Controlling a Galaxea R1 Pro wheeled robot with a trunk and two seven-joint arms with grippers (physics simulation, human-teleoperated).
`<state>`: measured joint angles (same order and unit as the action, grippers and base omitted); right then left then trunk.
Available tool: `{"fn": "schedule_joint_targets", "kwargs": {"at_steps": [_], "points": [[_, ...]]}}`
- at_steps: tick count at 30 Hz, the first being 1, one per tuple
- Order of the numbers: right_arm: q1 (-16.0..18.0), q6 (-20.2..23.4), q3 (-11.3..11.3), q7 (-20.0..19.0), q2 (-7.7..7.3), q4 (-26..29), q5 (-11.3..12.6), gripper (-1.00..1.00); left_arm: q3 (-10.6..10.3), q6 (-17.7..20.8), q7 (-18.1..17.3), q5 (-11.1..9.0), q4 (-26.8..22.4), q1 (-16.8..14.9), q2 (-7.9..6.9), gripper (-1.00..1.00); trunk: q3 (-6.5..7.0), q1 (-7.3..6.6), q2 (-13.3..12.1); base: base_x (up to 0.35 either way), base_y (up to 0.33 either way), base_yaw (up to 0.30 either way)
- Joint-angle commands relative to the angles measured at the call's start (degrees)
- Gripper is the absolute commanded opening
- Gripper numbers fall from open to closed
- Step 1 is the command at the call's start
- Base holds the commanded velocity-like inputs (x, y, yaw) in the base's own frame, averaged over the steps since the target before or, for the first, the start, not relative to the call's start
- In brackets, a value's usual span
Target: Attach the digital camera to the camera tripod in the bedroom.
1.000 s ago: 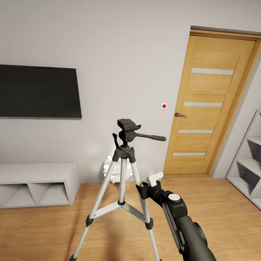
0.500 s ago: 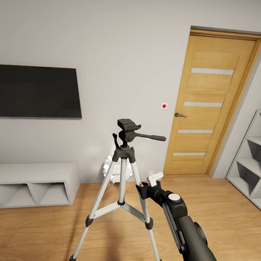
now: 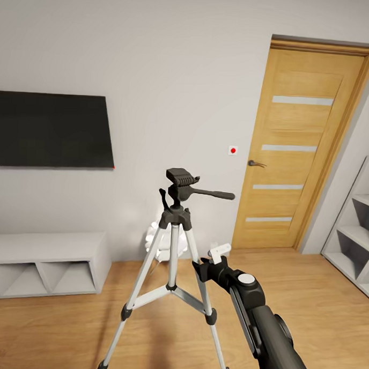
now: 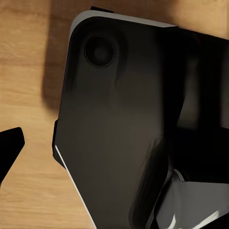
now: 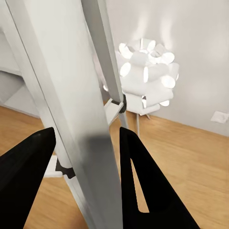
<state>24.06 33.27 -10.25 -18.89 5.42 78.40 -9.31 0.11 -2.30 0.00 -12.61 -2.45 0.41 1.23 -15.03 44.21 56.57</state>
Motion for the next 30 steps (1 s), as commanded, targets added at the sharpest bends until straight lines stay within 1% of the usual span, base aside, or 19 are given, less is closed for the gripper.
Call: {"fn": "schedule_joint_targets", "kwargs": {"at_steps": [1, 17, 30], "points": [[0.04, 0.21, 0.04, -0.45, 0.03, 0.09, -0.36, -1.0, -0.02, -0.07, 0.0, -0.38, -0.1, 0.03, 0.01, 1.0, -0.06, 0.02, 0.04, 0.194, 0.0, 0.0], [0.05, 0.2, 0.05, -0.37, -0.04, 0.02, -0.36, -1.0, -0.02, -0.07, 0.0, -0.38, -0.1, 0.03, 0.0, 1.0, -0.06, 0.02, 0.04, 0.171, 0.0, 0.0], [0.05, 0.16, 0.04, -0.44, -0.06, -0.17, -0.34, -1.0, -0.02, -0.07, 0.0, -0.4, -0.1, 0.03, 0.0, 1.0, -0.06, 0.02, 0.04, 0.023, 0.0, 0.0]]}}
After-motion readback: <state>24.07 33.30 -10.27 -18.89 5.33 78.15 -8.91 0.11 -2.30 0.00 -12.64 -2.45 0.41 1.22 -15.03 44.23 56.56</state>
